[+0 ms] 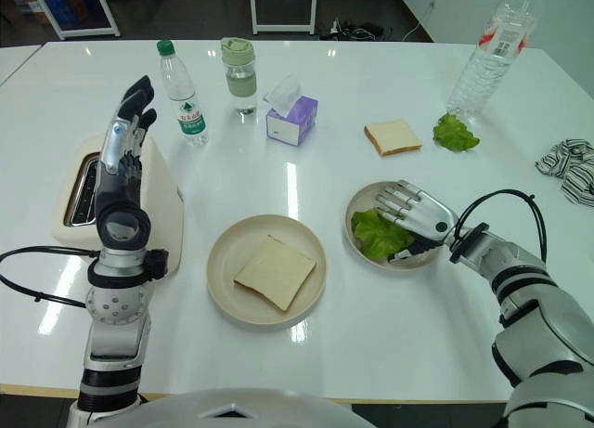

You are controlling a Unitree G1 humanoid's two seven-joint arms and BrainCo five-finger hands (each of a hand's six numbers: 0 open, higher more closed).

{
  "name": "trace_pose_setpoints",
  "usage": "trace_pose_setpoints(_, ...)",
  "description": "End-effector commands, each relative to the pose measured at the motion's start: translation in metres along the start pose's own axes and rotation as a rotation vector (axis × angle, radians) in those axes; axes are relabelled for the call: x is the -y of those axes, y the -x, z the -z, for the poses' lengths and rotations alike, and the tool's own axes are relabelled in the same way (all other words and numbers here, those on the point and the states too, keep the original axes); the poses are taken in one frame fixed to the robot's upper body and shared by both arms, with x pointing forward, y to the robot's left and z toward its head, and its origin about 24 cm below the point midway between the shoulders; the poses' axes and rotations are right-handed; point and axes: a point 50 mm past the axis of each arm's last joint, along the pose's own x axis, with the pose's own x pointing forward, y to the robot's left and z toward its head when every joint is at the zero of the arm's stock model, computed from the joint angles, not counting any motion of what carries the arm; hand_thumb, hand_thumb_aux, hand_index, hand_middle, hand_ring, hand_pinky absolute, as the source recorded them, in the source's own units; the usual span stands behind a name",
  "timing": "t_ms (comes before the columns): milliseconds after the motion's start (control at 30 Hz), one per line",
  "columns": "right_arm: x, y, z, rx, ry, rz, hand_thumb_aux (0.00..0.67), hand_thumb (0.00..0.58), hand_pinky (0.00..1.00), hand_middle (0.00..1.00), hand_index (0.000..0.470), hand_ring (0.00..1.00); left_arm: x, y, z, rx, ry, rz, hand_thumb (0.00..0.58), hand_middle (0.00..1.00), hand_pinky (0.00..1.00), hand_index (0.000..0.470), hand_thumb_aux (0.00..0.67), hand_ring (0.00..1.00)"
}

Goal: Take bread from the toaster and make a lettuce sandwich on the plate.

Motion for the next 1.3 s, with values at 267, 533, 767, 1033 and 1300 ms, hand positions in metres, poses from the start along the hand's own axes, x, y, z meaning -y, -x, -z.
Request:
trace_pose_setpoints(267, -0.007, -0.001, -0.027, 0.078, -0.162, -0.046, 0.670, 0.580, 0.00, 0.00, 0.470, 0.00, -0.001, 0.003, 0.003, -0.026, -0.003, 0.024, 0.000, 0.00, 0.00, 0.000, 0.000, 0.00)
trace_pose_setpoints(533, -0.004, 0.006, -0.015, 0.002, -0.178, 0.007, 0.670, 0.580, 0.00, 0.00, 0.470, 0.00, -0.001, 0.003, 0.004, -0.026, -0.002, 0.031, 0.000, 0.00, 0.00, 0.000, 0.000, 0.00)
trace_pose_setpoints(767, 0.044, 0.011, 0.008, -0.115, -0.273, 0.323, 0.670, 0.580, 0.00, 0.00, 0.470, 0.00, 0.003, -0.001, 0.003, -0.015, 0.014, 0.036, 0.000, 0.00, 0.00, 0.000, 0.000, 0.00)
trace_pose_setpoints(1033, 0.126, -0.042, -0.061, 0.195, -0.416, 0.580, 0.670, 0.580, 0.00, 0.00, 0.470, 0.00, 0.005, -0.004, 0.005, -0.008, 0.022, 0.038, 0.000, 0.00, 0.00, 0.000, 0.000, 0.00)
trace_pose_setpoints(1300, 0.151, -0.085, -0.109, 0.387, -0.500, 0.584, 0.670, 0.580, 0.00, 0.00, 0.470, 0.00, 0.009, -0.007, 0.006, 0.004, 0.032, 0.047, 0.000, 0.00, 0.00, 0.000, 0.000, 0.00)
